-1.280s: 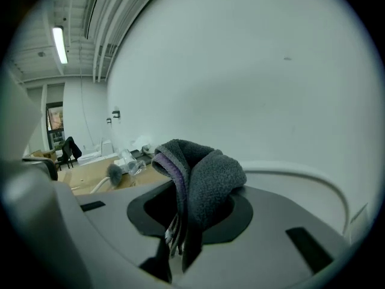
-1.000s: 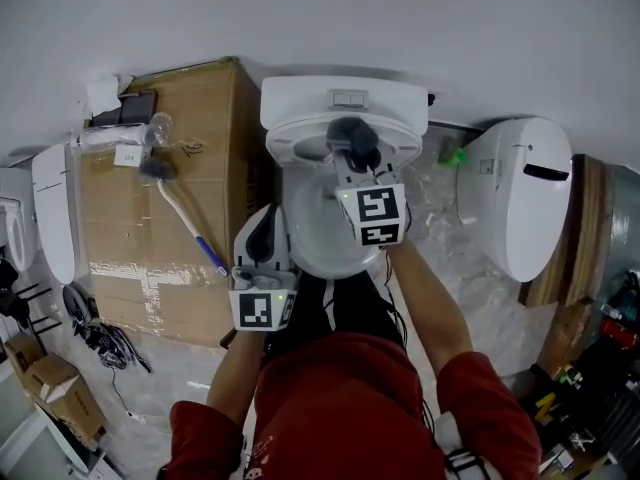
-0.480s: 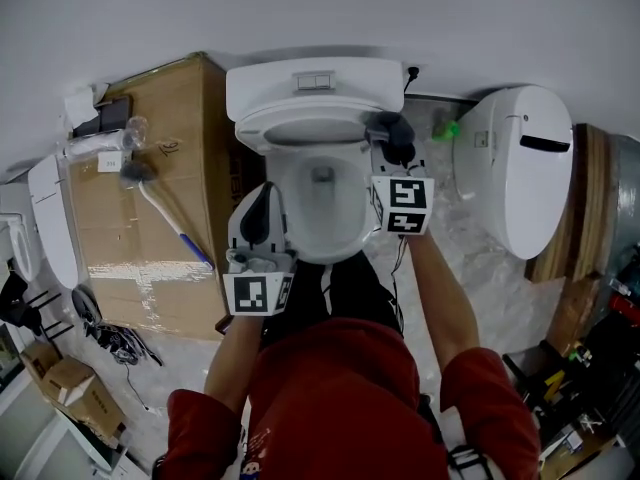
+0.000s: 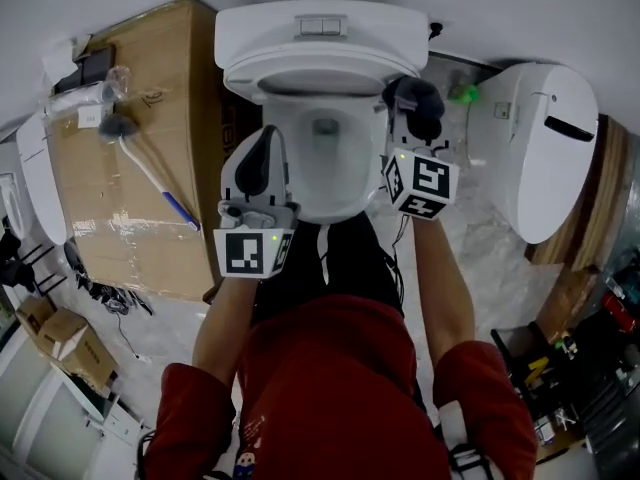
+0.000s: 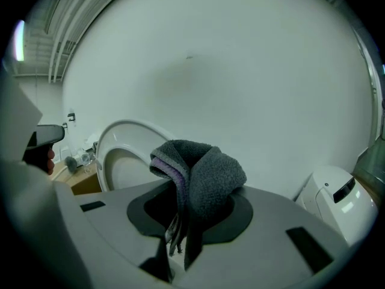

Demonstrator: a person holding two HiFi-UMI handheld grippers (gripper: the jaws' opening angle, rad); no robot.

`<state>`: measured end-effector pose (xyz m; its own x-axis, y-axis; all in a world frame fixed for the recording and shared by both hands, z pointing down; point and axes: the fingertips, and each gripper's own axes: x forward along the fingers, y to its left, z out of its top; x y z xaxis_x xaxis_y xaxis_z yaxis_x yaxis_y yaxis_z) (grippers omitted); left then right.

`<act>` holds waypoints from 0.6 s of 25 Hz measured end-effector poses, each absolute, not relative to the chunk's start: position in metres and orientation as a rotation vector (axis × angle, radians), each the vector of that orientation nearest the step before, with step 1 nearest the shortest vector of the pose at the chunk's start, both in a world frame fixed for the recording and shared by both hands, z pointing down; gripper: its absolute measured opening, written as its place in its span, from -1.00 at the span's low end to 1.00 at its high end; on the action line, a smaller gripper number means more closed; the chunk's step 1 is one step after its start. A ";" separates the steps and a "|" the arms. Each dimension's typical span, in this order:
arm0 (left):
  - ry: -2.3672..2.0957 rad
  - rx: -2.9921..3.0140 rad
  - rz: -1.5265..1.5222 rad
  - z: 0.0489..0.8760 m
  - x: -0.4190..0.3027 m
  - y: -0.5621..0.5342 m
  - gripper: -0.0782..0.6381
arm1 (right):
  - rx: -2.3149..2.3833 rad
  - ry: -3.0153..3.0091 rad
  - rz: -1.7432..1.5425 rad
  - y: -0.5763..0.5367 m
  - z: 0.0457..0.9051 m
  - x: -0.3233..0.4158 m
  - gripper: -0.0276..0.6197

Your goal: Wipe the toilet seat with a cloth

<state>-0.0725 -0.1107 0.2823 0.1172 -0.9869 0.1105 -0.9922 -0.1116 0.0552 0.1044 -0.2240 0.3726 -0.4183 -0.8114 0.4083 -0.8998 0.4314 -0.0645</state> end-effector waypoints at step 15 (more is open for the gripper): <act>-2.015 2.215 0.137 0.344 -0.099 -0.114 -0.75 | 1.479 -2.309 0.289 -0.217 0.446 0.113 -0.65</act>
